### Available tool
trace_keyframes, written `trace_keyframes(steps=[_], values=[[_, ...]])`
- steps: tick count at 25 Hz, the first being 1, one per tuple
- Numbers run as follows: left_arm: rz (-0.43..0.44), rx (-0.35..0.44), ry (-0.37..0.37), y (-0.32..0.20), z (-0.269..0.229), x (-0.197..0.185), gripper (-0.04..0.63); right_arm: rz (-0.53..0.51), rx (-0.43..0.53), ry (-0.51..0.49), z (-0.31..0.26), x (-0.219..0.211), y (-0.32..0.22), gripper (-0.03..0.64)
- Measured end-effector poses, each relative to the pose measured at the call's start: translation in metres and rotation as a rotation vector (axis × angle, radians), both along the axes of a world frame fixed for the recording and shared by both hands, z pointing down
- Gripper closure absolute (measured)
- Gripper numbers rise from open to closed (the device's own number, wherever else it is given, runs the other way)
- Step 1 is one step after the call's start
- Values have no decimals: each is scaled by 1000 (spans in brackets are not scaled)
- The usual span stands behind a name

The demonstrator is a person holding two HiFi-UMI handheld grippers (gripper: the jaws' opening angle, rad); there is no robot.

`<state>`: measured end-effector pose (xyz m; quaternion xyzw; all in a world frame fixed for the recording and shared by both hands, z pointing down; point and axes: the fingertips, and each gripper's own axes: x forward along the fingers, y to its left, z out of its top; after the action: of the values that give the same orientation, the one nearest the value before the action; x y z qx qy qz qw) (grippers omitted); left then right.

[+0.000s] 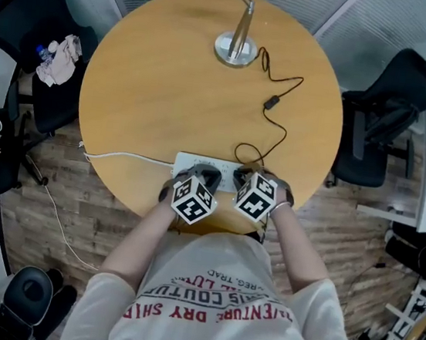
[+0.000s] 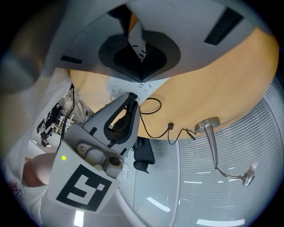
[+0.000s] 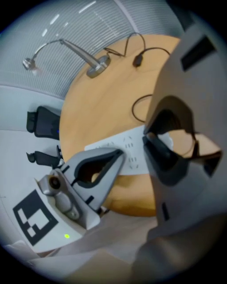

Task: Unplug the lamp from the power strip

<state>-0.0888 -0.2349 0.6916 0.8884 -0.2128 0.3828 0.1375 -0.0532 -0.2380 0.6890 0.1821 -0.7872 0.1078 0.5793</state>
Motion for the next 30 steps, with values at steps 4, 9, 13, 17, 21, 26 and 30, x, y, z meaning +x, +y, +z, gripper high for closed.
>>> trace_keyframes(steps=[4, 9, 13, 17, 21, 26, 30], values=[[11, 3, -3, 0, 0, 0, 568, -47, -83, 58, 2, 0, 0, 526], [21, -1, -2, -1, 0, 2, 568, -117, -104, 108, 1, 0, 0, 532], [24, -2, -1, -1, 0, 3, 569, -160, -91, 143, 0, 2, 2, 535], [33, -8, 12, 0, -1, 3, 569, -201, -106, 171, -4, 3, 5, 541], [33, -10, 18, 0, -2, 2, 569, -229, -98, 180, -8, 2, 5, 546], [30, -53, 21, -2, -1, 3, 569, -228, -79, 180, -10, 2, 5, 548], [33, -114, 11, 0, 0, 5, 569, -219, -103, 178, -7, 4, 12, 548]])
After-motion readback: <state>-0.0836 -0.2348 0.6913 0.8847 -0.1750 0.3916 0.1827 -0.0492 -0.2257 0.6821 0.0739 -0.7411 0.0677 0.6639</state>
